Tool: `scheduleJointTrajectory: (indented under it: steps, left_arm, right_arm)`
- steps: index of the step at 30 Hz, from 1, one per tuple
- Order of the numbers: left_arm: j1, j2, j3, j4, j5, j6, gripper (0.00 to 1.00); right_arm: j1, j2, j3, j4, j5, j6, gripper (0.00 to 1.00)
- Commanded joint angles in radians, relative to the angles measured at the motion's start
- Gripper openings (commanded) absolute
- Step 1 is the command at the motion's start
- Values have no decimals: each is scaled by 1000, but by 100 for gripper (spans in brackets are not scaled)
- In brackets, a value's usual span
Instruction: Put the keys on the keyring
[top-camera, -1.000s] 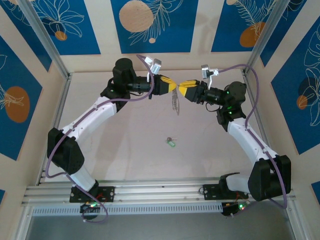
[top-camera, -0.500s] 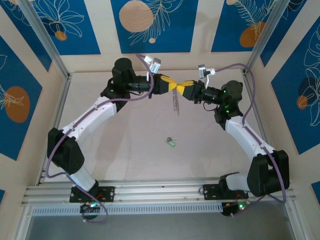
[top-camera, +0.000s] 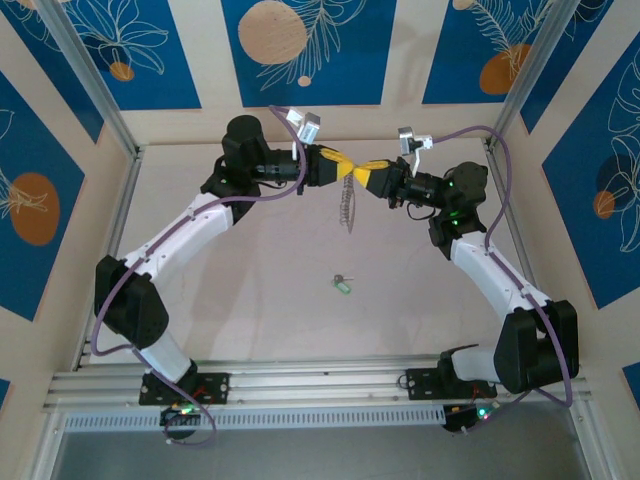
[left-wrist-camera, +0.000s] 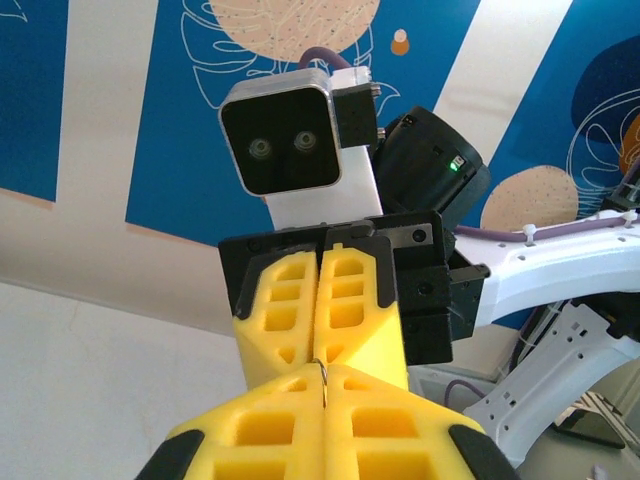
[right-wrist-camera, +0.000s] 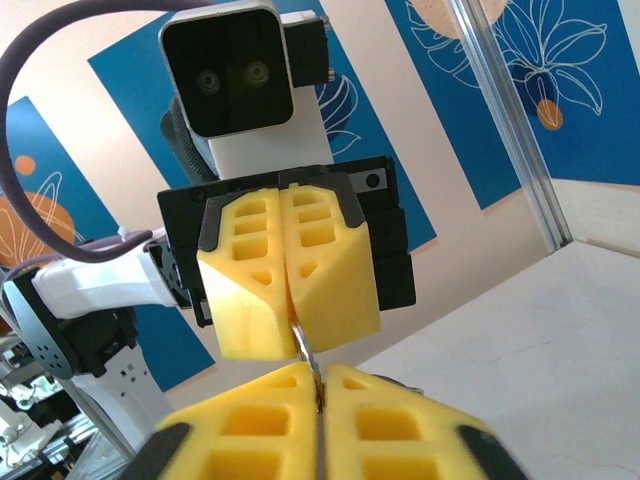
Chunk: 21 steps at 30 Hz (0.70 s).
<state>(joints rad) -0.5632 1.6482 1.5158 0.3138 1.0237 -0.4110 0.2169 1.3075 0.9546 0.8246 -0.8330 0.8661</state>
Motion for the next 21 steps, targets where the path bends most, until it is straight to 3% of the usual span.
scheduleJointTrajectory:
  steps: [1,21]
  left_arm:
    - [-13,-7,11,59,53,-13,0]
    - [-20,7,-3,130,79,-81,0]
  right_arm:
    - [0,8,27,22,51,13,16]
    - [-14,1,21,54,52,30,20]
